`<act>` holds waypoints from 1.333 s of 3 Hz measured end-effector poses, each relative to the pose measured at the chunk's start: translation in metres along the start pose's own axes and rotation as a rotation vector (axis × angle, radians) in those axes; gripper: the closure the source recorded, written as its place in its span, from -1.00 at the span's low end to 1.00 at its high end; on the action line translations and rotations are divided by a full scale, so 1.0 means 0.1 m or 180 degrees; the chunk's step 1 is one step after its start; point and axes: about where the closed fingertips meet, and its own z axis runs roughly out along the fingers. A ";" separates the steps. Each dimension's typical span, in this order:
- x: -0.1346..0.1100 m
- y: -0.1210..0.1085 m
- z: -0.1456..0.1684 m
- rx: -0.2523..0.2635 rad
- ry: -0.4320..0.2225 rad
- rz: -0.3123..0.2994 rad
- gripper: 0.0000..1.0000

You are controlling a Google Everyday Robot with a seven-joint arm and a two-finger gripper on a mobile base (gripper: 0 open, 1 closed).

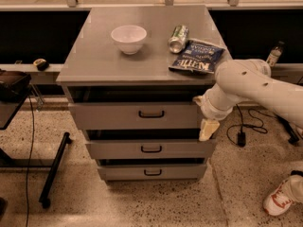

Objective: Open top drawer

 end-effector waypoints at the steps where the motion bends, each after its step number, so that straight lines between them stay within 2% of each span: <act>1: -0.02 0.01 0.01 -0.0014 -0.0001 -0.0019 0.12; 2: -0.03 -0.02 -0.02 -0.0015 -0.0001 -0.0019 0.34; 3: -0.04 -0.04 -0.10 -0.0015 -0.0001 -0.0019 0.34; 4: -0.04 -0.05 -0.13 -0.0015 -0.0001 -0.0019 0.01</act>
Offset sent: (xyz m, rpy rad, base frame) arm -0.0075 0.0122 0.0006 -0.0145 0.0167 0.0422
